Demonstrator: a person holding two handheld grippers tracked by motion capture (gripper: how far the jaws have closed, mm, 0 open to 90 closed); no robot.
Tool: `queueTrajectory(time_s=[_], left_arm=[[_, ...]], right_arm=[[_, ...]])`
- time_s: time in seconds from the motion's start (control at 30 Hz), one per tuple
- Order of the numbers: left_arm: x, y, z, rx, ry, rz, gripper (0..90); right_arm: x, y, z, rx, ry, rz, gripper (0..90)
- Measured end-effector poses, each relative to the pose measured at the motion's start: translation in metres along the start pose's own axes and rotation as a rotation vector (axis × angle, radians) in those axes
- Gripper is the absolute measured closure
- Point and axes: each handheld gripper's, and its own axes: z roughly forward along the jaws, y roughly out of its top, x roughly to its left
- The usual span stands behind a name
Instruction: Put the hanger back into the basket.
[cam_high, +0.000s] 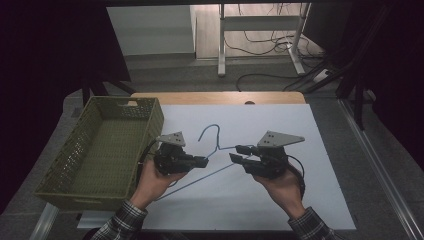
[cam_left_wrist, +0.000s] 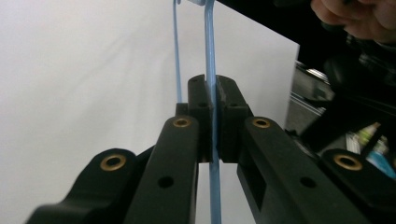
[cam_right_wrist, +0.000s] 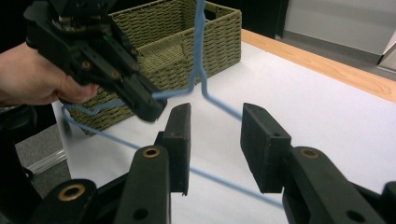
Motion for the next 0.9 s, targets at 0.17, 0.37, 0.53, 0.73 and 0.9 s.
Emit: queueTrajectory(time_s=[0.17, 0.37, 0.53, 0.73, 0.9], left_arm=[[0.001, 0.006, -0.016, -0.033, 0.045, -0.001, 87.0], [0.006, 0.013, -0.044, -0.057, 0.104, -0.001, 87.0], [0.013, 0.012, -0.074, -0.079, 0.166, -0.020, 87.0], [0.020, 0.007, -0.101, -0.092, 0.229, -0.036, 87.0], [0.026, -0.002, -0.131, -0.107, 0.292, -0.051, 87.0]], right_arm=[[-0.001, -0.004, -0.006, 0.001, -0.004, 0.004, 61.9], [-0.002, -0.013, -0.013, 0.014, -0.004, 0.017, 54.7], [-0.002, -0.023, -0.015, 0.042, -0.003, 0.008, 30.5], [-0.002, -0.033, -0.017, 0.067, -0.020, -0.003, 14.7], [-0.004, -0.042, -0.023, 0.075, -0.030, 0.007, 10.4]])
